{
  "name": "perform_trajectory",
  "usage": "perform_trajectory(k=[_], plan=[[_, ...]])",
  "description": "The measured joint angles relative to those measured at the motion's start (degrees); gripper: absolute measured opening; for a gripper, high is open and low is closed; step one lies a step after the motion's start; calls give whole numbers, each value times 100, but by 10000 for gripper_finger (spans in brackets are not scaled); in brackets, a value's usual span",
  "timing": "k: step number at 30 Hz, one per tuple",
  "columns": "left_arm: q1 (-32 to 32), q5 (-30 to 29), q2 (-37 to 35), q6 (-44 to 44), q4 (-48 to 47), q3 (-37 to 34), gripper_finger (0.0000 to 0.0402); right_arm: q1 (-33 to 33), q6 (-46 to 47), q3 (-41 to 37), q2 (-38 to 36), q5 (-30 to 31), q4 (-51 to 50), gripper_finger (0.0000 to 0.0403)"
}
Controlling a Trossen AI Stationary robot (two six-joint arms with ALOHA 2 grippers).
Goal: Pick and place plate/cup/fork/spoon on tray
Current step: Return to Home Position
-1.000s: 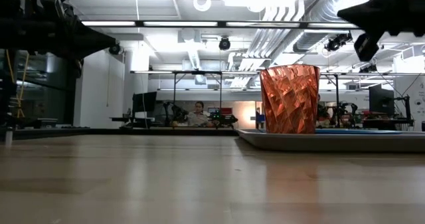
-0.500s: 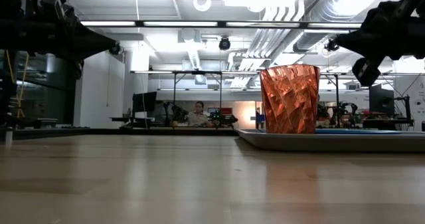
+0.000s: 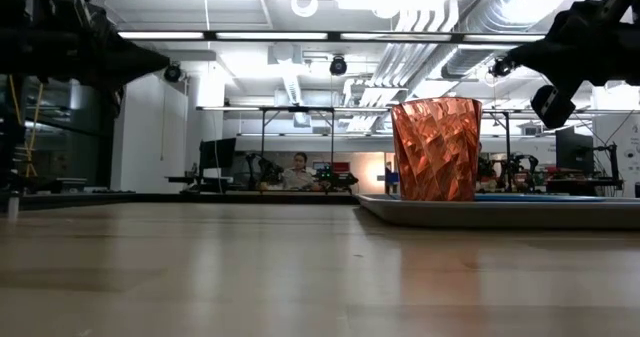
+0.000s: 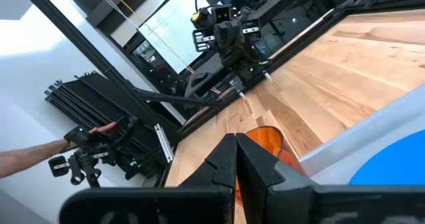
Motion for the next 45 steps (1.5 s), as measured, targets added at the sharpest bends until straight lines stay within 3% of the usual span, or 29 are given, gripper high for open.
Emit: perform_trajectory(k=[11, 45], plan=[[-403, 29, 16, 0, 9, -1, 1, 0, 0, 0, 36, 25, -87, 0], [-418, 31, 83, 0, 16, -1, 0, 0, 0, 2, 53, 23, -105, 0]])
